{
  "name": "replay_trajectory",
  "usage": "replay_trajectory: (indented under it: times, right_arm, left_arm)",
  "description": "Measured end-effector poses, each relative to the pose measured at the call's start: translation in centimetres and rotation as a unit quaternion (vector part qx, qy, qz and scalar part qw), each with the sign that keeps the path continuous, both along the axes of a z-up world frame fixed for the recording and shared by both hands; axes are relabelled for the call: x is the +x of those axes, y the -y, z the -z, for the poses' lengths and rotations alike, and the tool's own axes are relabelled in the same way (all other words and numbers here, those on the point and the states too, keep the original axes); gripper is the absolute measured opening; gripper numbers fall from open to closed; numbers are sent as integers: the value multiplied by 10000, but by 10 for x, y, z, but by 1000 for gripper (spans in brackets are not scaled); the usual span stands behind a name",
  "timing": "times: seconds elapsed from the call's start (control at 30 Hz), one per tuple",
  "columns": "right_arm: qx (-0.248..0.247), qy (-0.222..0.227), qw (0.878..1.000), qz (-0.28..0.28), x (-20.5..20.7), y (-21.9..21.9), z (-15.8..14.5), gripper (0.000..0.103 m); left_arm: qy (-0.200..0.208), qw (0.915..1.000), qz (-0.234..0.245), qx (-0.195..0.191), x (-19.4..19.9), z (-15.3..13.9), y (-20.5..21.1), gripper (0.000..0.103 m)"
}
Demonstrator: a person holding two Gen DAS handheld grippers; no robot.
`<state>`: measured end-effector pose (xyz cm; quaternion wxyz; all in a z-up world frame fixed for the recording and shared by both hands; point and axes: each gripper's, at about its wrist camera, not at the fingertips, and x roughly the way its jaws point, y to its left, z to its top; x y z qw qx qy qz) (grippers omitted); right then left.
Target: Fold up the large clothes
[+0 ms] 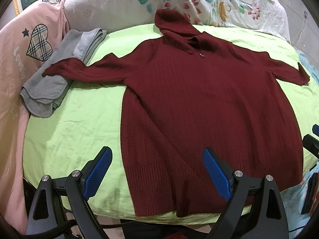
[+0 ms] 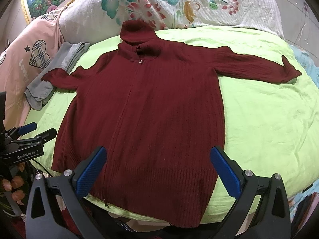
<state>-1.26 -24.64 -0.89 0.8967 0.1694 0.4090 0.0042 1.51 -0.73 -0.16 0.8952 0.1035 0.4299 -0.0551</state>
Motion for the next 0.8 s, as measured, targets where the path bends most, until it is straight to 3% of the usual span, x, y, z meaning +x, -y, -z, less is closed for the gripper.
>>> replay_trajectory:
  times: [0.27, 0.47, 0.67, 0.8]
  right_arm:
    - [219, 19, 9995, 225, 5, 20, 4, 103]
    - [426, 5, 9975, 571, 9, 57, 11, 103]
    - [1221, 136, 9814, 1475, 12, 146, 26, 102]
    - [1494, 359, 9583, 2408, 10, 235, 33, 82]
  left_arm:
    - [-28, 9999, 138, 37, 11, 1, 12, 92]
    - [-185, 9993, 303, -140, 31, 8, 18, 92]
    - [-245, 9992, 242, -194, 58, 12, 21, 93]
    - [-397, 9979, 299, -403, 70, 13, 25, 93]
